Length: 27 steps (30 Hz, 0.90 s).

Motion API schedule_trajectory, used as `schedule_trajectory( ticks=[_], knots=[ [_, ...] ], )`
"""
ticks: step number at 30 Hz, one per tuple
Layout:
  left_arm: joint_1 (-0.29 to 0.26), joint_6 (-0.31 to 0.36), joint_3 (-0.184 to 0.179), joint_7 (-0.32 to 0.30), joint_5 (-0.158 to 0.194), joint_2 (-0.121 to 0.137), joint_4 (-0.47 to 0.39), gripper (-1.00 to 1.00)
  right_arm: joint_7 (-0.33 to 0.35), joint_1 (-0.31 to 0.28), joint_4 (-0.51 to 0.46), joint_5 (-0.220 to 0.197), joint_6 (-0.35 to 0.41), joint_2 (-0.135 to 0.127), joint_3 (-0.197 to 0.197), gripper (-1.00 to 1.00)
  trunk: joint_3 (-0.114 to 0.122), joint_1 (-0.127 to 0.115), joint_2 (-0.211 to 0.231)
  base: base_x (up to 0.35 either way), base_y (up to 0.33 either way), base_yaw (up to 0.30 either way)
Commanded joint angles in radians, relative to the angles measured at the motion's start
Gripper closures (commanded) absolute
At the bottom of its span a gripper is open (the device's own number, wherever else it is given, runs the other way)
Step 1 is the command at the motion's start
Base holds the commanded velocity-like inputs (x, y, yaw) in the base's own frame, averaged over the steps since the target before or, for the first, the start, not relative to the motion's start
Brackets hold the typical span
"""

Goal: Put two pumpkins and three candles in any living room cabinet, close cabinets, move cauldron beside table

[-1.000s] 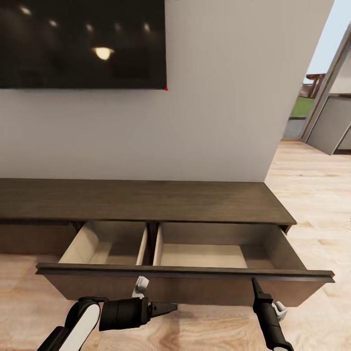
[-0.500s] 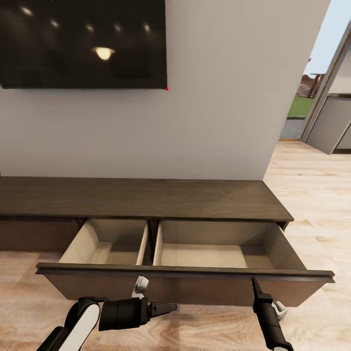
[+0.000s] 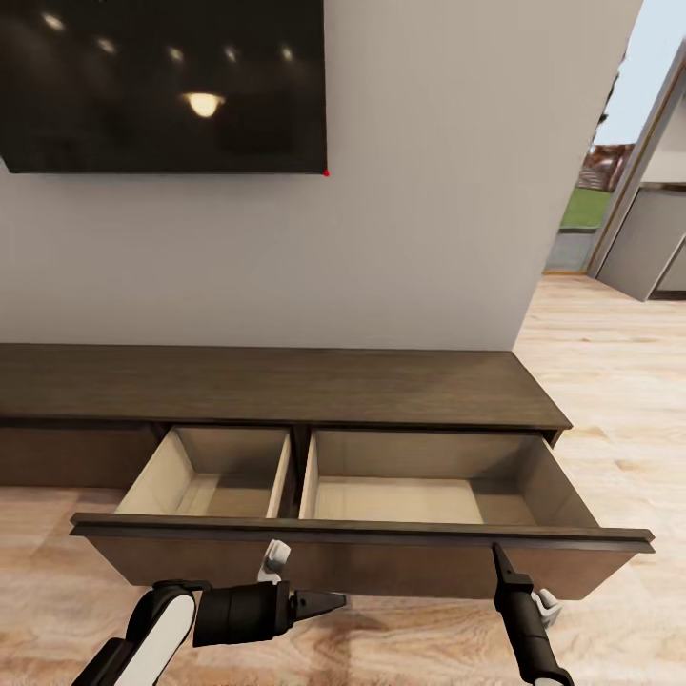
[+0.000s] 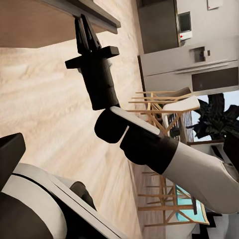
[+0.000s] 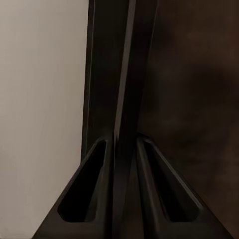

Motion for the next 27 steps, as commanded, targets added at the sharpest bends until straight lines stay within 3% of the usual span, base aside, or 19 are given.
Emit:
schedule_trajectory(
  ticks=[1, 7, 8, 27],
  knots=[
    [0.0, 0.004, 0.0, -0.002, 0.001, 0.001, 0.0, -1.0, 0.012, -0.001, 0.0, -0.018, 0.002, -0.001, -0.004, 1.0, -0.001, 0.0, 0.0, -0.008, 0.0, 0.0],
    [0.0, 0.004, 0.0, -0.002, 0.001, 0.001, 0.0, -1.0, 0.012, -0.001, 0.0, -0.018, 0.001, -0.001, -0.004, 1.0, -0.001, 0.0, 0.0, -0.002, 0.0, 0.0],
    [0.0, 0.004, 0.0, -0.002, 0.001, 0.001, 0.0, -1.0, 0.012, -0.001, 0.0, -0.018, -0.001, -0.001, -0.004, -1.0, -0.001, 0.0, 0.0, 0.0, 0.0, 0.0],
    [0.0, 0.004, 0.0, -0.002, 0.001, 0.001, 0.0, -1.0, 0.0, -0.001, 0.0, -0.018, -0.001, -0.001, -0.004, -1.0, -0.001, 0.0, 0.0, -0.132, 0.03, 0.0]
  ],
)
